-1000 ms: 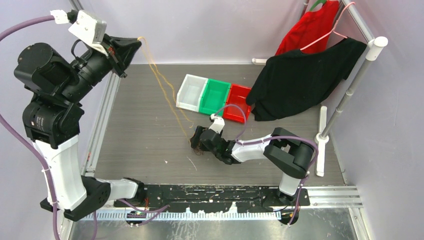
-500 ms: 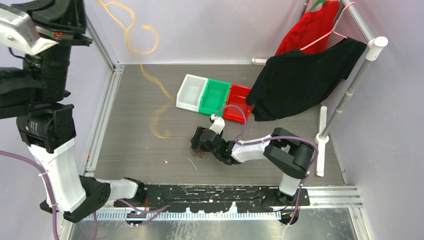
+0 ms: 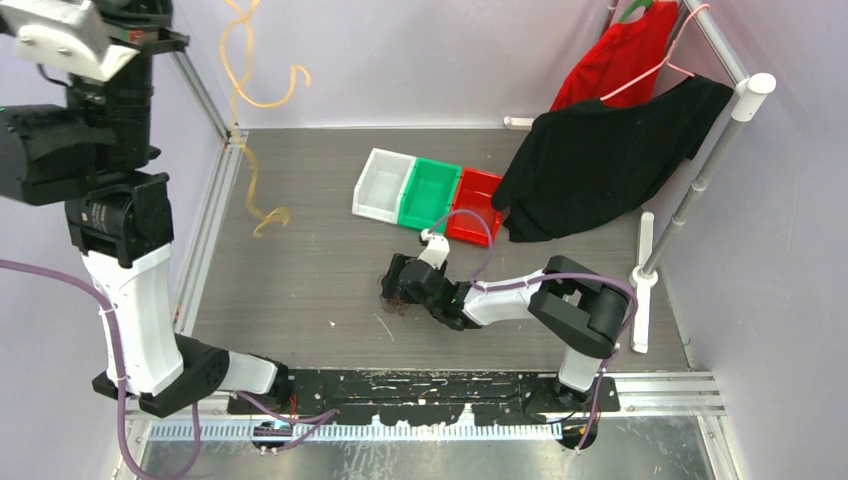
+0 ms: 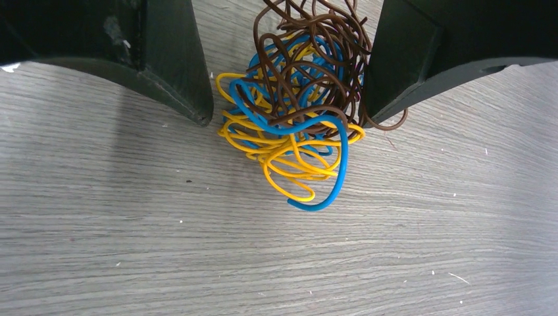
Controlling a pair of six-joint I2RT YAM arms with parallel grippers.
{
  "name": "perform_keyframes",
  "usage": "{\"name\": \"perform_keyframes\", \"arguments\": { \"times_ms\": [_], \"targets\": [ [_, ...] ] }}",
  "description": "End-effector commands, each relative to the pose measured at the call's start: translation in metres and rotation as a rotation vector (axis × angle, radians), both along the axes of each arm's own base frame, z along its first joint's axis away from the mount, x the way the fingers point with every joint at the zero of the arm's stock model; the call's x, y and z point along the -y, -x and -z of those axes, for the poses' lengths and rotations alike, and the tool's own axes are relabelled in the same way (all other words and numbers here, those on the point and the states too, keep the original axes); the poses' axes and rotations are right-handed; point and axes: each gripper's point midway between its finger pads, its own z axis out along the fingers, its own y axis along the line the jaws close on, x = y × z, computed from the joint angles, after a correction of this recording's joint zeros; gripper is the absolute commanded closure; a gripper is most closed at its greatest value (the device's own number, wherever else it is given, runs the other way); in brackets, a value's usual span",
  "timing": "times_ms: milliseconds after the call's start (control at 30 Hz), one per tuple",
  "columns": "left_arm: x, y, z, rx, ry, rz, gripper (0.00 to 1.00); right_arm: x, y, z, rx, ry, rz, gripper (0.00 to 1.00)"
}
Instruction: Untangle the cables
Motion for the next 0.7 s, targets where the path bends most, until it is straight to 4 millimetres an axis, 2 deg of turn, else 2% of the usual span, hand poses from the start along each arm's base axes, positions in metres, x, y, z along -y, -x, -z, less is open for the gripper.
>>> {"name": "perform_keyframes", "arguments": {
  "times_ms": [0,100,133,300,333,400,533,667],
  "targets": [
    [0.010,0.000,0.022,-0.045,-0.066,0.028,1.00,-0.001,-0.003,-0.028,0.050,-0.010,-0.011,0.11],
    [0.021,-0.018,0.048,-0.127,-0.102,0.051,1.00,-0.004,-0.002,-0.045,0.075,-0.004,-0.044,0.01],
    [0.018,-0.007,0.049,-0.124,-0.102,0.055,1.00,-0.004,-0.002,-0.051,0.084,-0.001,-0.053,0.00],
    [0.029,-0.017,0.085,-0.242,-0.159,0.100,1.00,0.002,-0.008,-0.097,0.168,0.022,-0.078,0.00],
    [0.038,-0.023,0.108,-0.301,-0.186,0.140,1.00,0.005,-0.012,-0.119,0.204,0.013,-0.087,0.00],
    [0.045,-0.028,0.129,-0.353,-0.208,0.172,1.00,0.007,-0.014,-0.136,0.223,0.001,-0.103,0.00],
    [0.054,-0.041,0.169,-0.472,-0.235,0.205,1.00,0.015,-0.023,-0.159,0.229,-0.021,-0.112,0.00],
    [0.055,-0.049,0.197,-0.552,-0.250,0.203,1.00,0.038,-0.048,-0.172,0.233,0.018,-0.048,0.00]
  ]
}}
